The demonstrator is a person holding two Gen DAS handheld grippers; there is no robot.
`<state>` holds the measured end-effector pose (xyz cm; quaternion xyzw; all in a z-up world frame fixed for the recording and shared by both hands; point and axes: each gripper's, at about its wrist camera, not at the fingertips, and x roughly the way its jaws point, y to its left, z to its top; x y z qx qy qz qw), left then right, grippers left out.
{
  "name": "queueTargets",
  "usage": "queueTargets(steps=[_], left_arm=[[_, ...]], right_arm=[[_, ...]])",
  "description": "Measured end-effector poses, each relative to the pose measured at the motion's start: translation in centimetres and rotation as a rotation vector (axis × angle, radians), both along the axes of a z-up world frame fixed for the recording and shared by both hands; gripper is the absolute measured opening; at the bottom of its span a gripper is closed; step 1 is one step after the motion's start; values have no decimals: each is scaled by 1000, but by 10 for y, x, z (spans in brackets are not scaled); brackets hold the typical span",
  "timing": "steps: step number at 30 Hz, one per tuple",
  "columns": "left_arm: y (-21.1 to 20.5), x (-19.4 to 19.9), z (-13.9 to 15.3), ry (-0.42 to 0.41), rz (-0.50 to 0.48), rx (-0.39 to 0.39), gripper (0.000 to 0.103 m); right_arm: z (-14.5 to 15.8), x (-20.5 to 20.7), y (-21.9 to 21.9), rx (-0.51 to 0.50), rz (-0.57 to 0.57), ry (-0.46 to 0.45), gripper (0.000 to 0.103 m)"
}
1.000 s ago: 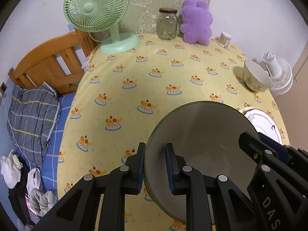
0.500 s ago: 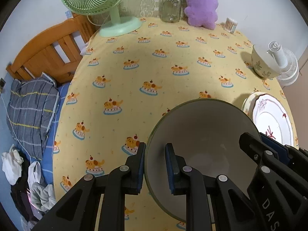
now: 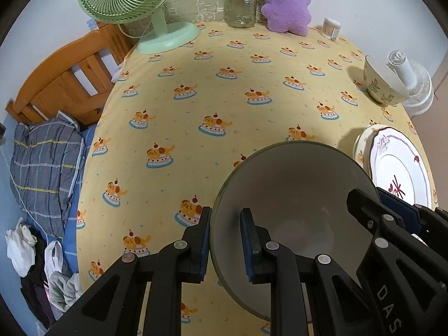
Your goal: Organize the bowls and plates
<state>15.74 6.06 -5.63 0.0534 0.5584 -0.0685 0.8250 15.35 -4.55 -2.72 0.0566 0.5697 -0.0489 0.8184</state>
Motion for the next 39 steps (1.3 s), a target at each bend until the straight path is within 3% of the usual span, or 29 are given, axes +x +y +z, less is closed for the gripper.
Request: queueTargets(steps=[2,6,8,10,11,12,13,19,32,39], left_arm=[[3,0,1,14,-9,-35,29],[6,-4,6,13,-21,-77,39],[7,-7,10,3,-34,-81,46],[8,-11,16,-17,-45,-72,64],[11,-15,21,-35,-52,-83,77],[12,-16,23,-47,-54,-85,80],[14,-19,26,-57,-54,-83,80],[23,-26,39,-68,-49,-105,84],[-5,-31,66,-139,-69,-105,84],[-29,-26,76,-161,3,-98,84]], right_arm=[[0,0,-1,9,-6,8,25],[4,-3,0,34,-7,8,29],[7,-5,3,33,-5,1,36],[12,-10,4,34,-9,-11,51],[15,-12,4,30,-14,-21,55],[19,-15,4,30,-17,-32,64],[21,-17,5,30,-19,-42,69],[35,-26,9,22,-9,-77,75],[60,-35,-19,24,-41,-161,80],[69,-22,-48,48,19,-187,80]])
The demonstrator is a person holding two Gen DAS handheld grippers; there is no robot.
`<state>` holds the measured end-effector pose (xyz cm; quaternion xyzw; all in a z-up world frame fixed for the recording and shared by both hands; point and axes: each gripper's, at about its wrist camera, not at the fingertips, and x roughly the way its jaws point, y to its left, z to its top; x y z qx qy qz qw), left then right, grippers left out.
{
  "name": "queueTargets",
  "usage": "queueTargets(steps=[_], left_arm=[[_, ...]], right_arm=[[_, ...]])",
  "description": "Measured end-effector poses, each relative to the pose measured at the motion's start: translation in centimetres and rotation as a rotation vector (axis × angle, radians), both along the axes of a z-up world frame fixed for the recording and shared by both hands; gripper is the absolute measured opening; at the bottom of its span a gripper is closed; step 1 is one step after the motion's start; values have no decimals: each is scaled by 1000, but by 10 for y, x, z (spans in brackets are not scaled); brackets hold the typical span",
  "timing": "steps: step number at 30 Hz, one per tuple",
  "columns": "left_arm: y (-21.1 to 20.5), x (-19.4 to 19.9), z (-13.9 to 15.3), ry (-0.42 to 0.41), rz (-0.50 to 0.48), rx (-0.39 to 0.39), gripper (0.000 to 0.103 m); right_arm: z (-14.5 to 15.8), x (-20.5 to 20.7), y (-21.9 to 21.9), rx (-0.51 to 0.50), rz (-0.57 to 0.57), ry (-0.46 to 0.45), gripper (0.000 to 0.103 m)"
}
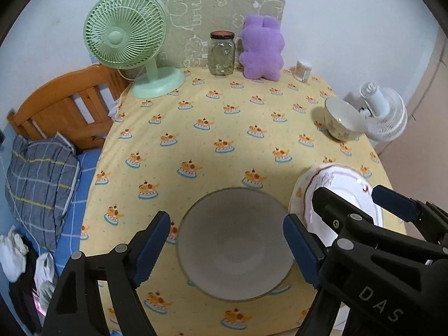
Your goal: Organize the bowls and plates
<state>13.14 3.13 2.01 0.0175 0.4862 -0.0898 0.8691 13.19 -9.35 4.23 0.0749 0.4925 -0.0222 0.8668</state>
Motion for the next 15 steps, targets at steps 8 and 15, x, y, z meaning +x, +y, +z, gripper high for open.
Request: queueTargets(steps=[8,15], left_arm=[[-34,9,11,-17,77,-1,84],[-68,21,19,-39,104,7,84]], right_arm=[[12,18,-31,-17,84,-38,80],[19,33,-66,-11,111,-59,80]])
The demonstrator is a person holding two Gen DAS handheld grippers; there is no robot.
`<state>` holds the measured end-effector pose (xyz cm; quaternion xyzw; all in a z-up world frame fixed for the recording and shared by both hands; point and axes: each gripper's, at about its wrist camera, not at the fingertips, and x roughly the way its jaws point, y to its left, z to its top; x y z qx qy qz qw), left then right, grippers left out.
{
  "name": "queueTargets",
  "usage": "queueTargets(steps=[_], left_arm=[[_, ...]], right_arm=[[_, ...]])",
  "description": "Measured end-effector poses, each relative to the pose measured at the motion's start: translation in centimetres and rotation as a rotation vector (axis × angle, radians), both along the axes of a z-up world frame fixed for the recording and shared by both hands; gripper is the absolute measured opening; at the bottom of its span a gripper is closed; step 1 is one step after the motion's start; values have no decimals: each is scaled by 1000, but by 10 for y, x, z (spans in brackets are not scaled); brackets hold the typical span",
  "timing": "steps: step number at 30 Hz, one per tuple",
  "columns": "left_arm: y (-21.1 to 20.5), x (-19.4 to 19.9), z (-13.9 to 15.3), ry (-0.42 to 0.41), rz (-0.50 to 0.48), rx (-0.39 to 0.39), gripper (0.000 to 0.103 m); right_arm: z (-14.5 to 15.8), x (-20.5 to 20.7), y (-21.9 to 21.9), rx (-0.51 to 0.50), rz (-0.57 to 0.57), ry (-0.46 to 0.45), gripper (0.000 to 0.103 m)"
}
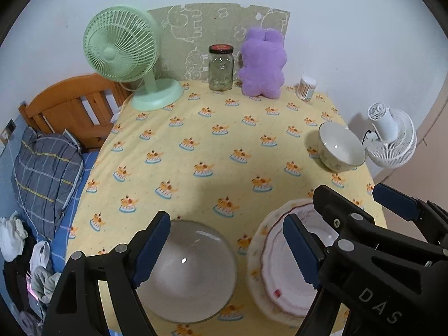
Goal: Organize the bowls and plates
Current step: 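Move the right tool to the cream bowl by the white fan, grasp rim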
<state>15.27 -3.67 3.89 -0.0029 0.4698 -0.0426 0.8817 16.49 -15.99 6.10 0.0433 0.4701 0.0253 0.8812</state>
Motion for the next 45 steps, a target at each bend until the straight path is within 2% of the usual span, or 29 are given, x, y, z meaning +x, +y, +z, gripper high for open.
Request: queueTargets(steps=[19,27,31,41,45], left_arm=[[-112,64,2,-55,12,-3,84],[-151,99,-18,-52,28,24,84],[-171,114,-27,-55,11,66,84],[-209,153,-66,7,-22,57,83],[-215,166,-78,30,-22,52,83]], right_arm=[[-3,65,-112,-7,20,-51,80],[-26,101,-153,-2,4,-56,80],[-38,114,-167,-11,-3,-58,80],[-74,147,-196,-58,-74,-19,80],[-90,160,-207,12,-92,1,79]])
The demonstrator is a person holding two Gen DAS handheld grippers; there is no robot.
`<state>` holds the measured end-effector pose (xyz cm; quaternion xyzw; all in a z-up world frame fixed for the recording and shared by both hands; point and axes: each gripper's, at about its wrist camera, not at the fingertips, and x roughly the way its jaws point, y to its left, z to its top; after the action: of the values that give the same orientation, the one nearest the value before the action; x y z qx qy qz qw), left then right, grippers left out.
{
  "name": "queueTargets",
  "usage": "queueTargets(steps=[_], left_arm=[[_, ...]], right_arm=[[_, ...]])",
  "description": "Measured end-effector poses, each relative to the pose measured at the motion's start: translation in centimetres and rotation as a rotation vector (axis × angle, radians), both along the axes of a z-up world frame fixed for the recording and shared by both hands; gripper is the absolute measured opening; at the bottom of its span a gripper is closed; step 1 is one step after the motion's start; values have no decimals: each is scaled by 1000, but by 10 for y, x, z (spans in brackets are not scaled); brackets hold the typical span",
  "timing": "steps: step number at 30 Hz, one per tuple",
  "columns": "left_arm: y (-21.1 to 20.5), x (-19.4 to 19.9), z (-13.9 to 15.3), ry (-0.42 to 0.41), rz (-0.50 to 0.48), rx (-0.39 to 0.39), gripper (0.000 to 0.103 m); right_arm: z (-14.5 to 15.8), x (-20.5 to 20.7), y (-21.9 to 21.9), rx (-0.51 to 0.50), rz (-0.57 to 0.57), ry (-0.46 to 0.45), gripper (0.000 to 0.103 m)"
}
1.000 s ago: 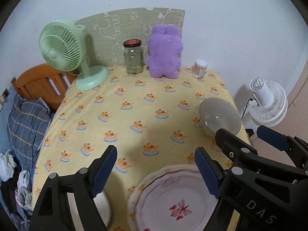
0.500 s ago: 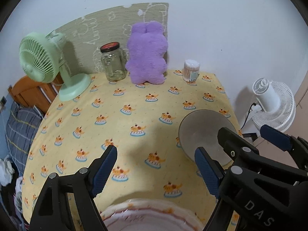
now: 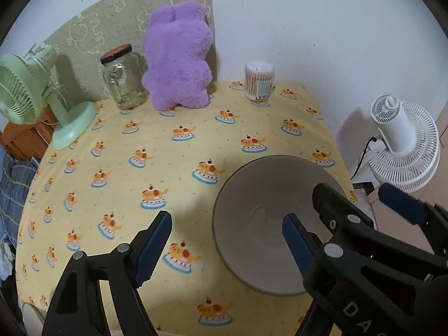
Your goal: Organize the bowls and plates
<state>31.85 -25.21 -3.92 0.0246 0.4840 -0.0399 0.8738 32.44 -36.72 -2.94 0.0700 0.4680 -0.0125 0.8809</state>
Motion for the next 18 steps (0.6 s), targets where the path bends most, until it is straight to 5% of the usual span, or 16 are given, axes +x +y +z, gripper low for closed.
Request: queueTargets(steps=[4,11,15,18], left_arm=[[-1,11,-12,30,10,-3,81],[-5,23,-26,67,9,21,44],[-4,27,-30,82,17,22,29],[-5,28,-33,91,18,22,26]], right_arm=[[-12,10,-3,10,-7,27,67],[-30,23,-4,-1,-23,88,49],[-36,27,-4,-4,-29,114,26],[-39,28,-1,-6,-22,122,23]])
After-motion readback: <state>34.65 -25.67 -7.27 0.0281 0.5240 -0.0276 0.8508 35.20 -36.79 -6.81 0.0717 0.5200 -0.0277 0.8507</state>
